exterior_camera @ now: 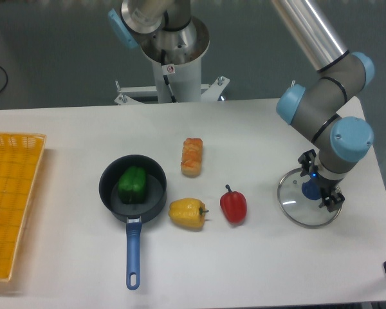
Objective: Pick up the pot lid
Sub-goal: 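Close the gripper around the blue knob of the glass lid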
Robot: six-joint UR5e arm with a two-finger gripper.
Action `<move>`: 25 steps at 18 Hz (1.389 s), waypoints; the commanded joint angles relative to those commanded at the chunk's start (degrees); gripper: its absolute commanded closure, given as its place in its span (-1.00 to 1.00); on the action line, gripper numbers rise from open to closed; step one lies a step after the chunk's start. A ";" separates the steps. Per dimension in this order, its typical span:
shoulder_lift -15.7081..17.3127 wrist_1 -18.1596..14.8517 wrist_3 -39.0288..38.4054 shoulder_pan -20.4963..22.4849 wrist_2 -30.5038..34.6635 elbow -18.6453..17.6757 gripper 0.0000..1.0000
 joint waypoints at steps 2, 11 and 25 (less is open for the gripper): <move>-0.09 0.00 0.00 0.00 0.00 0.00 -0.87; -0.26 0.09 0.00 0.00 0.00 -0.09 -0.70; 0.00 0.00 0.00 0.09 0.00 -0.09 -0.33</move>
